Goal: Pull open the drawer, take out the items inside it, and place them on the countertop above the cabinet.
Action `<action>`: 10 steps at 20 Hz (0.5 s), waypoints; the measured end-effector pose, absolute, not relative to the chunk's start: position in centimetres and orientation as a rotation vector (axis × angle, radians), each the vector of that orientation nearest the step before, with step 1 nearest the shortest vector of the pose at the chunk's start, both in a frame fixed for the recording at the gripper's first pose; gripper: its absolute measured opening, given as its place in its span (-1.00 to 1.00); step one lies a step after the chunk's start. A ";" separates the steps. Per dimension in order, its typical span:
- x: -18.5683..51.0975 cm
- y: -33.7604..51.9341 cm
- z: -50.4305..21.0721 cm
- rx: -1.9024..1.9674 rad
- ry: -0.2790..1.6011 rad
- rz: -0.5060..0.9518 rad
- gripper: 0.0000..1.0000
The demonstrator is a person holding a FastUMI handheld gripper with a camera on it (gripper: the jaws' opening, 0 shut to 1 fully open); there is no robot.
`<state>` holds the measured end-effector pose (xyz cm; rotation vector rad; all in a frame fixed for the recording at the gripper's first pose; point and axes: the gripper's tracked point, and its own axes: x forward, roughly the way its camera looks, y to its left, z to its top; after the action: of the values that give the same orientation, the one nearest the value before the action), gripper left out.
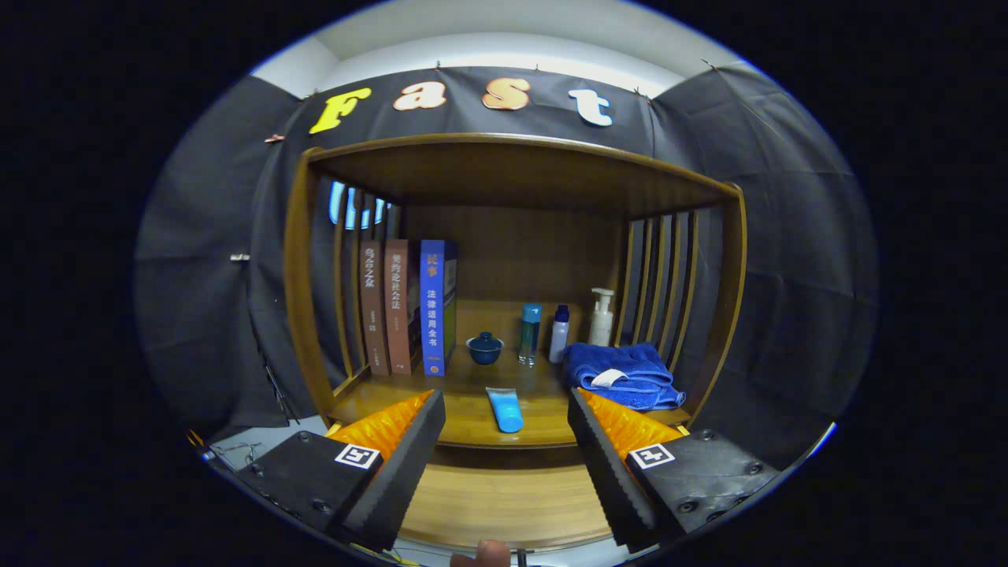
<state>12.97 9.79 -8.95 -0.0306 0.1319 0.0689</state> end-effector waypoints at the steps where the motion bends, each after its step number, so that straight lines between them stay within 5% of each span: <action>1: 11.9 10.0 -9.8 -0.013 0.117 0.086 0.98; 10: 4.2 6.7 -17.7 0.055 0.019 0.080 0.98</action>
<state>4.24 6.68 -17.74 0.0554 0.0191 0.0800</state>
